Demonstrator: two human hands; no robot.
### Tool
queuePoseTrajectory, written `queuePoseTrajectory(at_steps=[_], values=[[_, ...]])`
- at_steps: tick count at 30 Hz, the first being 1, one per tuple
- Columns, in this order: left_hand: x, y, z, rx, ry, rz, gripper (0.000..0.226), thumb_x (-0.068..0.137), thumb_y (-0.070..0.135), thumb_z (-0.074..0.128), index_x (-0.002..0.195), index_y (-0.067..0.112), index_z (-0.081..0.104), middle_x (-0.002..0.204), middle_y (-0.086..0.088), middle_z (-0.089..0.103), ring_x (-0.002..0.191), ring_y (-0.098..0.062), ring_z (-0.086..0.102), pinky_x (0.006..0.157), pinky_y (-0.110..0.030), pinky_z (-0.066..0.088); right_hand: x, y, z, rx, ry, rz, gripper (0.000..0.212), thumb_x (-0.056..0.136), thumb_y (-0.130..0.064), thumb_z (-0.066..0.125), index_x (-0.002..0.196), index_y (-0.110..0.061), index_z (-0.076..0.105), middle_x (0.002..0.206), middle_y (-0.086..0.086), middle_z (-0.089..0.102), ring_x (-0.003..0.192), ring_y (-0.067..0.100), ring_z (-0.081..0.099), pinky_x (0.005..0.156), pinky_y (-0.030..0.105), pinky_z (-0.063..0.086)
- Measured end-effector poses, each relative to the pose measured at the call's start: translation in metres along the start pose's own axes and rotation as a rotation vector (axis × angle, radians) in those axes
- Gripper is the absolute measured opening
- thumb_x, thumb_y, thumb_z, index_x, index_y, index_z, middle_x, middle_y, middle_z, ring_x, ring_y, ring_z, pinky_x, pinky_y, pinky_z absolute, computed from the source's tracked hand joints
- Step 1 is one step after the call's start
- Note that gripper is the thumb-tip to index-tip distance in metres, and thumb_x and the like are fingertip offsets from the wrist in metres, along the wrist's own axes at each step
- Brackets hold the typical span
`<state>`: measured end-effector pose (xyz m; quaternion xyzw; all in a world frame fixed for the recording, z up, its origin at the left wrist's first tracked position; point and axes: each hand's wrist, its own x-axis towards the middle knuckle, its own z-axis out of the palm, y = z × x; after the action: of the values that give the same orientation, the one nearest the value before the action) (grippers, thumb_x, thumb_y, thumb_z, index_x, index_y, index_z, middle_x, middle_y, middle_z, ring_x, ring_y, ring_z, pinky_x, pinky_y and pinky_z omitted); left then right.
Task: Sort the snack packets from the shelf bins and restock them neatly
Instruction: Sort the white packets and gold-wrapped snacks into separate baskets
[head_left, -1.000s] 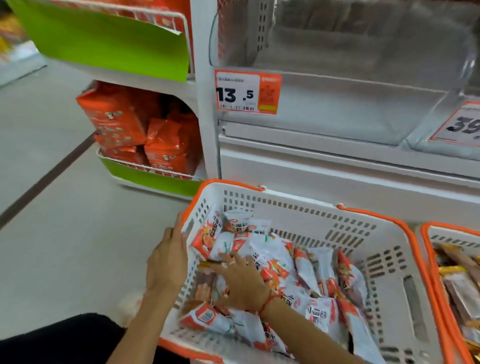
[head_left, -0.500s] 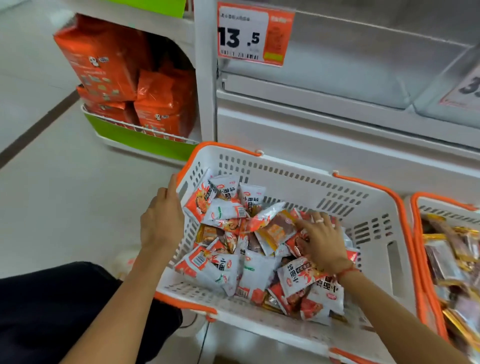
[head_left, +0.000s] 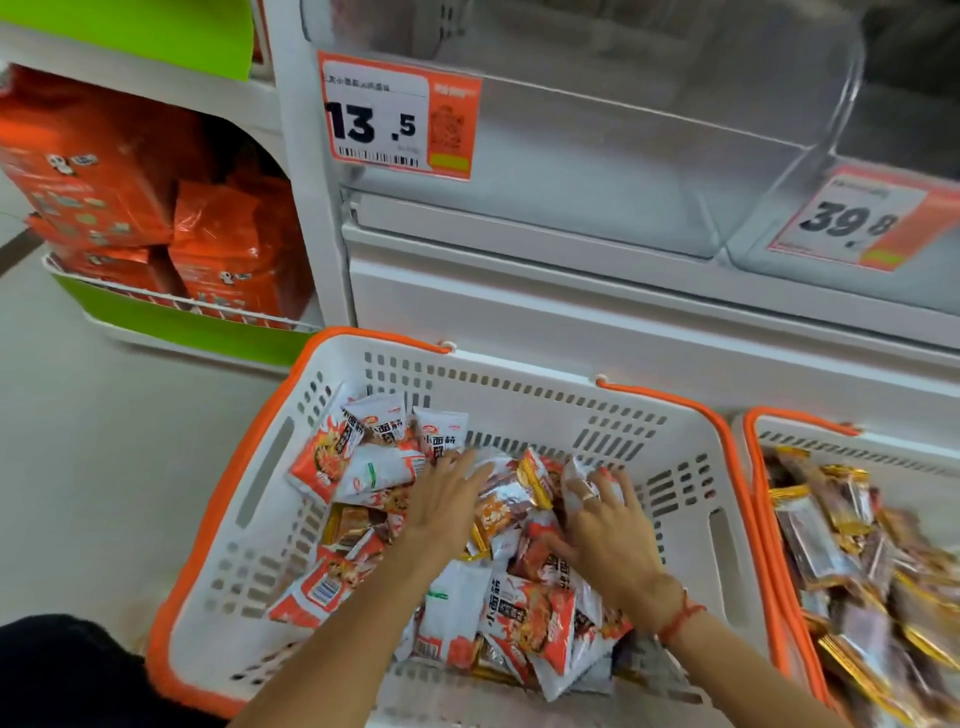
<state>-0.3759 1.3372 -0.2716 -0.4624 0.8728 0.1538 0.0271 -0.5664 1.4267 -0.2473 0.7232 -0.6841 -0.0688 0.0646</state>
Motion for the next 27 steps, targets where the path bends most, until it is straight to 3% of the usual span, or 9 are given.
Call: queuePoseTrajectory(at_steps=[3,7,9,12,14,18,20,23,27], values=[[-0.007,-0.017,0.003,0.064,-0.045,-0.131,0.09,0.087,-0.007,0.055,0.153,0.037,0.011,0.141,-0.005,0.044,0.112,-0.025,0.057,0.083,-0.035,0.053,0.02,-0.018,-0.004,0.119,0.056,-0.075,0.031,0.067,-0.033,0.085,0.091,-0.019,0.073,0.103,0.005,0.07,0.098,0.025,0.065,0.094,0.041,0.049],[-0.03,-0.04,0.003,0.036,-0.06,-0.211,0.08,0.088,-0.005,0.052,0.15,0.036,0.022,0.139,-0.003,0.047,0.107,-0.022,0.062,0.074,-0.033,0.05,0.043,-0.045,0.012,0.276,-0.206,-0.171,0.065,0.091,-0.031,0.06,0.147,-0.014,0.034,0.151,0.011,0.037,0.142,0.031,0.03,0.119,0.043,0.014],[-0.038,-0.046,0.001,-0.037,-0.21,-0.268,0.063,0.09,0.002,0.054,0.141,0.034,0.037,0.136,-0.001,0.051,0.11,-0.022,0.06,0.076,-0.032,0.048,0.046,-0.043,0.022,0.243,-0.273,-0.199,0.062,0.091,-0.037,0.059,0.144,-0.014,0.038,0.144,0.011,0.046,0.139,0.031,0.033,0.116,0.046,0.018],[-0.038,-0.048,-0.01,-0.003,-0.665,-0.293,0.045,0.088,0.011,0.062,0.129,0.028,0.056,0.135,-0.001,0.054,0.112,-0.023,0.059,0.086,-0.031,0.05,0.039,-0.025,0.026,0.265,-0.16,-0.17,0.041,0.086,-0.042,0.064,0.119,-0.02,0.061,0.111,0.005,0.068,0.116,0.029,0.055,0.108,0.047,0.032],[-0.033,-0.042,-0.019,-0.019,-0.762,-0.275,0.032,0.088,0.024,0.064,0.12,0.022,0.062,0.13,0.0,0.055,0.109,-0.024,0.058,0.089,-0.032,0.049,0.027,-0.011,0.026,0.299,-0.156,-0.124,0.034,0.088,-0.043,0.06,0.115,-0.022,0.062,0.107,0.001,0.069,0.112,0.025,0.055,0.103,0.042,0.035],[-0.028,-0.011,-0.035,-0.739,-0.378,-0.206,0.06,0.091,0.06,0.048,0.139,0.026,0.044,0.139,0.01,0.044,0.127,-0.015,0.046,0.102,-0.032,0.038,0.008,0.002,0.008,0.674,-0.174,-0.03,0.028,0.083,-0.045,0.068,0.098,-0.021,0.066,0.086,-0.004,0.069,0.083,0.015,0.062,0.078,0.034,0.046],[-0.031,0.01,-0.044,-0.996,-0.223,-0.194,0.067,0.085,0.061,0.056,0.143,0.03,0.038,0.133,0.013,0.042,0.125,-0.008,0.041,0.095,-0.025,0.037,0.009,-0.007,-0.011,0.908,-0.185,0.022,0.024,0.081,-0.041,0.074,0.089,-0.021,0.064,0.071,-0.006,0.064,0.066,0.007,0.061,0.063,0.026,0.048],[-0.033,0.007,-0.044,-1.093,0.007,-0.253,0.052,0.083,0.04,0.072,0.129,0.031,0.05,0.122,0.01,0.053,0.112,-0.005,0.048,0.082,-0.015,0.039,0.017,-0.021,-0.027,0.992,-0.106,0.088,0.03,0.073,-0.044,0.08,0.082,-0.025,0.058,0.061,-0.011,0.053,0.059,0.005,0.052,0.053,0.018,0.037],[-0.042,-0.013,-0.038,-1.067,-0.033,-0.187,0.032,0.082,0.032,0.074,0.111,0.021,0.065,0.108,0.01,0.066,0.094,0.004,0.06,0.088,-0.016,0.048,0.016,-0.026,-0.023,0.991,-0.172,0.076,0.042,0.068,-0.055,0.078,0.082,-0.021,0.057,0.059,-0.008,0.052,0.053,0.007,0.046,0.05,0.021,0.032]])
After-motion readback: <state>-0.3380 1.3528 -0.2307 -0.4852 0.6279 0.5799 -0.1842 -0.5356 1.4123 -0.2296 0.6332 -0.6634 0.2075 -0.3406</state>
